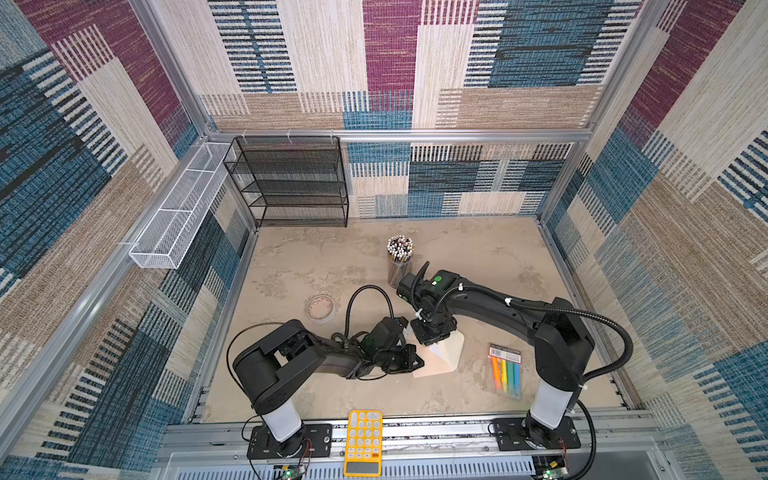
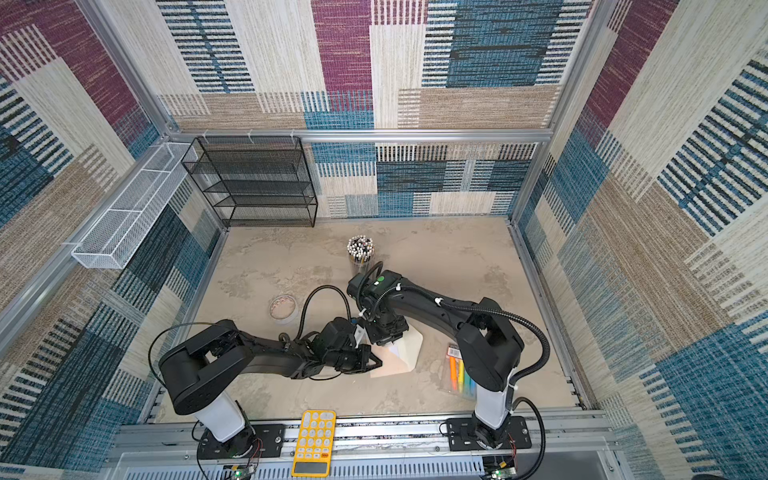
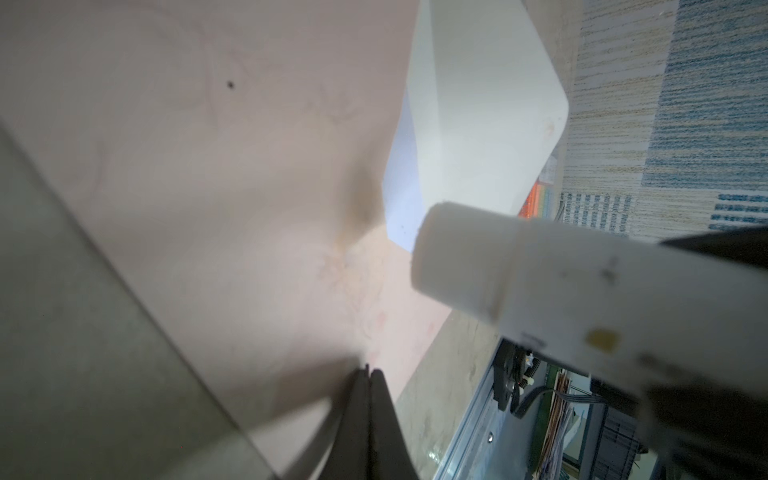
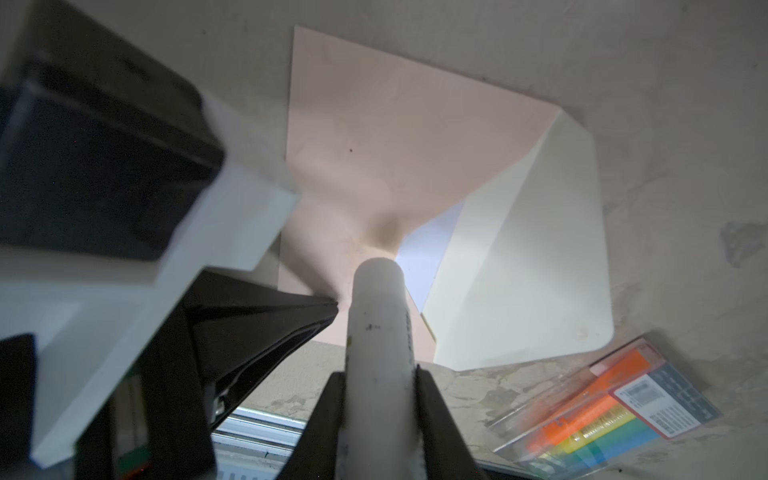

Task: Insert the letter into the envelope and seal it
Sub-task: 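Rub the glue stick on the envelope while the left gripper presses it down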

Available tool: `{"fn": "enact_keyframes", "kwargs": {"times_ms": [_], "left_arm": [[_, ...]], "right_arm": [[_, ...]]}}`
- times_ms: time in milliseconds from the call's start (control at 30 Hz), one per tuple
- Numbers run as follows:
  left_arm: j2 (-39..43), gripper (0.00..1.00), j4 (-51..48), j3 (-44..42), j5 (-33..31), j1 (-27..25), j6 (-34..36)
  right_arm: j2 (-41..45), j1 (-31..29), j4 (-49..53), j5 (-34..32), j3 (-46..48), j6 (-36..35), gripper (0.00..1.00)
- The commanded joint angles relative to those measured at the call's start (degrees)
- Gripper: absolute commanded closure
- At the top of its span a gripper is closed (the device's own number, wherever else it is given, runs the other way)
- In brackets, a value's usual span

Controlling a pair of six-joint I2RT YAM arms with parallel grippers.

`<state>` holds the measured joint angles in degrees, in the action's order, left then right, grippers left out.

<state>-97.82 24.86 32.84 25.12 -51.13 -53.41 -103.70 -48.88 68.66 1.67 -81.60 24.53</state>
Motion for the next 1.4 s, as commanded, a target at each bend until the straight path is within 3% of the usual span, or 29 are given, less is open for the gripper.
{"fn": "enact_keyframes", "kwargs": {"times_ms": [0, 1367], "left_arm": [[-0.31, 1.00, -9.39, -0.41, -2.30, 0.02, 0.88], [-1.54, 1.00, -7.90, -1.29, -1.16, 0.50, 1.20]], "right_arm": [[-0.25, -0.16, -1.25, 1.86, 0.13, -0.69, 1.00], [-9.28, 1.98, -2.66, -4.44, -3.54, -1.36, 1.00]]}}
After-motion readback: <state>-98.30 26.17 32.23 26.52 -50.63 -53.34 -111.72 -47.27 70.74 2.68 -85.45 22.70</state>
